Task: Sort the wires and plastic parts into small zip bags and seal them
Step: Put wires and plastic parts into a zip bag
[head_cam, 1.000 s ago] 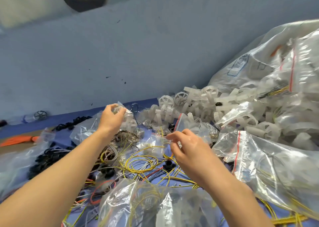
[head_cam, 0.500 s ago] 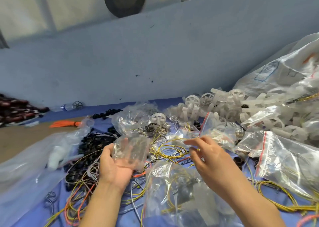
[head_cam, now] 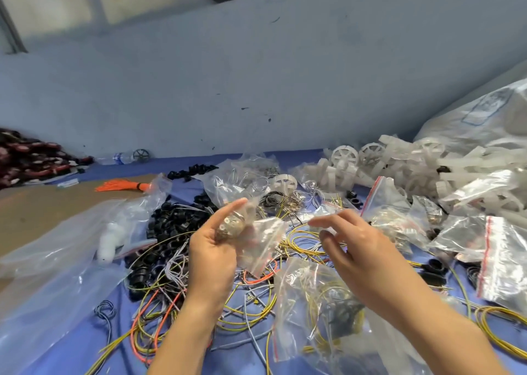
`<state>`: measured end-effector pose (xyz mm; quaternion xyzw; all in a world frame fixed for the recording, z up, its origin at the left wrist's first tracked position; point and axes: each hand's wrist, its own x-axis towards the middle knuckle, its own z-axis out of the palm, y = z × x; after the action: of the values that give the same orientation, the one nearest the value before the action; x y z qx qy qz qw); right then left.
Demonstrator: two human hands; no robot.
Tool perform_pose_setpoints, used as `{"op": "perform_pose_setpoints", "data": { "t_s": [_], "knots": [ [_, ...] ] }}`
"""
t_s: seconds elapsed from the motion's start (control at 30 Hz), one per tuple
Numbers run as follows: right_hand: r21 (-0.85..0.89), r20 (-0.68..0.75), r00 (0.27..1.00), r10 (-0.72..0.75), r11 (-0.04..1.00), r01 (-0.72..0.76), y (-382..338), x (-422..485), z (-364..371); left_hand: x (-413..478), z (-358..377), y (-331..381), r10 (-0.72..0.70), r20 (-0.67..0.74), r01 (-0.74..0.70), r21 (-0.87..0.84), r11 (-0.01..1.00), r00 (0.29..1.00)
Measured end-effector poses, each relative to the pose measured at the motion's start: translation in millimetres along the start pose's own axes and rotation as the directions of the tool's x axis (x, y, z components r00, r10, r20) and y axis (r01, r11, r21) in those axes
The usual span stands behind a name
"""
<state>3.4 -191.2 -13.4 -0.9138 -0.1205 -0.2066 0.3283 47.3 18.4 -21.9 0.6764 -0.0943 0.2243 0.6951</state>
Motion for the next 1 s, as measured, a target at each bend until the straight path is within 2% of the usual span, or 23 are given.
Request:
{"op": "perform_pose_setpoints", "data": {
  "t_s": [0.1, 0.13, 0.2, 0.23, 0.3, 0.37, 0.43, 0.5, 0.57, 0.67, 0.77, 0.9, 1.0],
  "knots": [
    [-0.015, 0.037, 0.999, 0.006, 1.000, -0.005, -0.9, -2.2, 7.7, -2.3, -5.2, 6.6, 0.159, 0.040, -0.164, 0.261, 0.951, 0.986],
    [-0.030, 0.060, 0.998, 0.009, 1.000, -0.007, -2.0, -3.1, 10.1, -2.9, -6.8, 7.3, 0.145, 0.047, -0.153, 0.315, 0.937, 0.988],
    [-0.074, 0.119, 0.993, -0.003, 0.997, 0.012, -5.1, -4.7, 14.0, -5.1, -7.2, 5.6, 0.036, 0.029, -0.043, 0.343, 0.938, 0.999],
    [-0.099, 0.143, 0.990, -0.020, 0.994, 0.034, -7.6, -5.8, 15.9, -7.2, -6.8, 3.2, -0.058, 0.013, 0.051, 0.300, 0.952, 0.998],
    [-0.140, 0.194, 0.979, -0.057, 0.986, 0.085, -13.6, -8.5, 18.9, -14.7, -6.3, 1.6, -0.305, 0.020, 0.304, 0.030, 0.952, 0.952],
    [-0.173, 0.279, 0.957, -0.084, 0.975, 0.136, -20.0, -12.5, 23.2, -20.7, -8.4, 6.7, -0.475, 0.107, 0.483, -0.317, 0.817, 0.874],
    [-0.243, 0.374, 0.921, -0.107, 0.947, 0.209, -26.7, -16.9, 30.3, -22.8, -14.2, 13.9, -0.524, 0.204, 0.535, -0.569, 0.624, 0.827],
    [-0.297, 0.432, 0.892, -0.135, 0.913, 0.282, -32.4, -20.5, 37.1, -23.9, -18.1, 17.0, -0.537, 0.284, 0.574, -0.642, 0.509, 0.794],
    [-0.332, 0.450, 0.881, -0.146, 0.889, 0.317, -34.9, -23.9, 41.8, -29.0, -16.4, 14.3, -0.600, 0.309, 0.639, -0.608, 0.472, 0.737],
    [-0.389, 0.384, 0.918, -0.095, 0.885, 0.254, -33.4, -26.0, 42.1, -39.7, -8.7, 7.4, -0.678, 0.314, 0.699, -0.584, 0.414, 0.664],
    [-0.388, 0.245, 0.969, -0.021, 0.914, 0.117, -30.1, -24.7, 37.2, -46.1, 0.0, 3.9, -0.704, 0.306, 0.701, -0.607, 0.374, 0.641],
    [-0.256, 0.037, 0.999, 0.006, 0.967, 0.004, -30.4, -24.0, 30.1, -51.7, 15.9, 3.0, -0.693, 0.351, 0.707, -0.630, 0.322, 0.629],
    [-0.177, -0.008, 0.999, -0.034, 0.984, 0.032, -36.0, -24.5, 28.3, -58.4, 27.3, 4.2, -0.647, 0.463, 0.765, -0.564, 0.312, 0.606]
  ]
}}
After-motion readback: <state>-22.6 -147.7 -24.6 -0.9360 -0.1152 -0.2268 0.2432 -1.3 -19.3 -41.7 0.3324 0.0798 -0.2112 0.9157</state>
